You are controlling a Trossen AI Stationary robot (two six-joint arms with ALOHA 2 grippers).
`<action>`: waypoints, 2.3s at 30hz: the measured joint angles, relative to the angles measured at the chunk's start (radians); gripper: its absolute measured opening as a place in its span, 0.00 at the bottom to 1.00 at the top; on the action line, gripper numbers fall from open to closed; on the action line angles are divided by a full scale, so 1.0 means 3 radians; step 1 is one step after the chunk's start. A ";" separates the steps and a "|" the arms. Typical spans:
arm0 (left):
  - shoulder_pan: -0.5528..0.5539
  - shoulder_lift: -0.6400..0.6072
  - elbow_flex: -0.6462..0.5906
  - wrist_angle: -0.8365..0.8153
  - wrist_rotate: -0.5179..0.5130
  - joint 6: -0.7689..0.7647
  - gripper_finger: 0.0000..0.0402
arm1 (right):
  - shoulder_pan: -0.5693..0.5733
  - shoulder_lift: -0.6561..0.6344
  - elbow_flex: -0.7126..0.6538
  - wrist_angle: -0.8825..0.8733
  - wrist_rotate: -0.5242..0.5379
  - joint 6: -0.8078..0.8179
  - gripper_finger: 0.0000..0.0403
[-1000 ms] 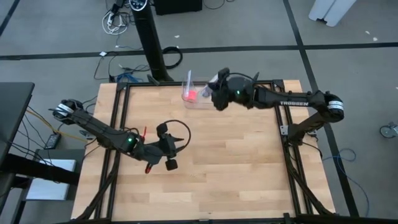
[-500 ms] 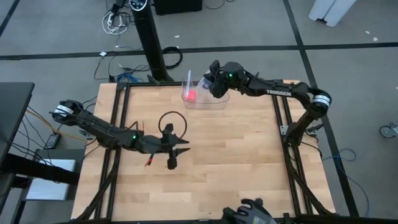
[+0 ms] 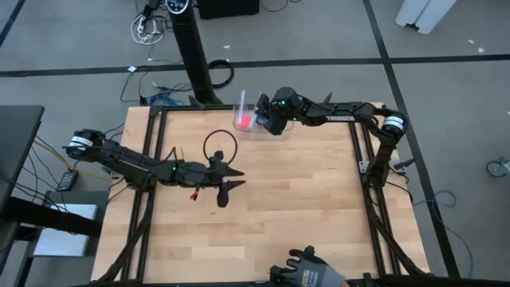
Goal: Roll bandage
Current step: Put the packed rolled bandage into the transparent bin, then return to Home Position
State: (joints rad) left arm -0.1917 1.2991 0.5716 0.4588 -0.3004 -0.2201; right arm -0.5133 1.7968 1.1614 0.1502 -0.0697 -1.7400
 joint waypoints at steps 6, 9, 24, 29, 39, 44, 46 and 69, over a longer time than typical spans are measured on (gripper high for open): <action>0.0154 0.0001 0.0000 0.0029 0.0136 -0.0067 0.35 | -0.0027 0.0008 0.0000 0.0167 -0.0074 -0.0116 0.00; 0.0245 0.0001 0.0000 0.0078 0.0249 -0.0066 0.35 | -0.0025 0.0008 0.0000 0.0383 -0.0101 -0.0114 0.00; 0.0406 0.0002 0.0000 0.0180 0.0523 -0.0050 0.35 | 0.0156 0.0005 0.0000 0.0294 -0.0019 0.0852 0.15; 0.0407 0.0001 0.0000 0.0155 0.0519 0.0016 0.35 | 0.0167 0.0004 0.0000 0.0264 0.0284 0.1238 0.23; 0.0554 0.0001 0.0000 0.0044 0.0598 0.0101 0.35 | 0.0226 -0.0090 0.0000 0.0152 0.0779 0.1910 0.26; 0.0695 0.0002 0.0000 0.0093 0.0903 0.0184 0.28 | 0.0290 -0.0370 0.0000 -0.0212 0.0733 0.2385 0.19; 0.0748 0.0001 0.0000 0.0179 0.0997 0.0273 0.22 | 0.0301 -0.0520 0.0000 -0.0369 0.0521 0.2721 0.14; 0.1121 -0.1064 -0.0633 0.0150 0.1450 0.0643 0.01 | 0.0935 -0.2212 -0.1727 0.0555 0.0043 0.4689 0.00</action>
State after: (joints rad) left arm 0.1448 0.9800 0.3817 0.5038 0.1346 -0.0273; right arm -0.2327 1.1331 0.6433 0.3167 -0.0566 -0.3332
